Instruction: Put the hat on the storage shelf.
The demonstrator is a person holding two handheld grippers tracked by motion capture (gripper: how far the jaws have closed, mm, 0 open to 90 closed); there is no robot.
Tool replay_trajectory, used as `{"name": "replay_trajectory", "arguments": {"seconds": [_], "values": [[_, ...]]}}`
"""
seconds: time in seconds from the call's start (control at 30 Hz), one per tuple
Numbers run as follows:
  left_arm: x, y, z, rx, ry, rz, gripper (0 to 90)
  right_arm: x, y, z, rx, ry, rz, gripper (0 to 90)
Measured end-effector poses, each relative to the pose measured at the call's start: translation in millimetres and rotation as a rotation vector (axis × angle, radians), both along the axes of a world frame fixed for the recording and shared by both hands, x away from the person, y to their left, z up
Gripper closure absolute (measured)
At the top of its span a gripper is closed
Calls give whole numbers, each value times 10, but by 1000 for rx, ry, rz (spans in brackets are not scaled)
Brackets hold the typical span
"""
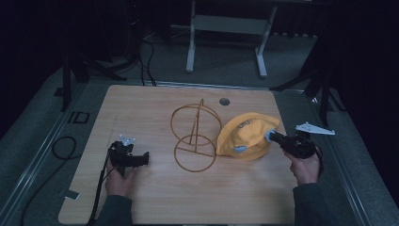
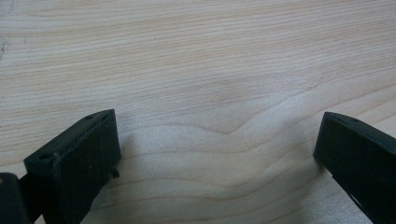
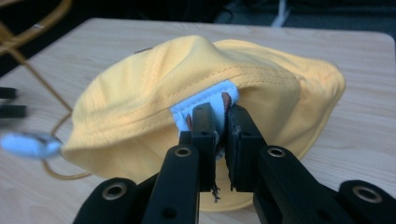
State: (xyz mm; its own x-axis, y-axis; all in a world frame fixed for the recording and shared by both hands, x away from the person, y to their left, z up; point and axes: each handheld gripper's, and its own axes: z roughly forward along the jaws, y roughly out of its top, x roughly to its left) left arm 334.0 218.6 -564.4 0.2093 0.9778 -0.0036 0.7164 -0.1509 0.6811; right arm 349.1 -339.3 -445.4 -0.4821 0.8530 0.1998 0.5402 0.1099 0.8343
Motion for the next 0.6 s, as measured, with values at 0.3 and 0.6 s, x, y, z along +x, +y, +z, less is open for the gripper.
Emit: {"name": "replay_trajectory", "arguments": {"seconds": [0.3,0.6], "values": [[0,0,-1,0,-1,0,4,-22,157,-68,-130,53,6,786],[0,0,-1,0,-1,0,4,-109,179,168,-249,7,51,694]]}}
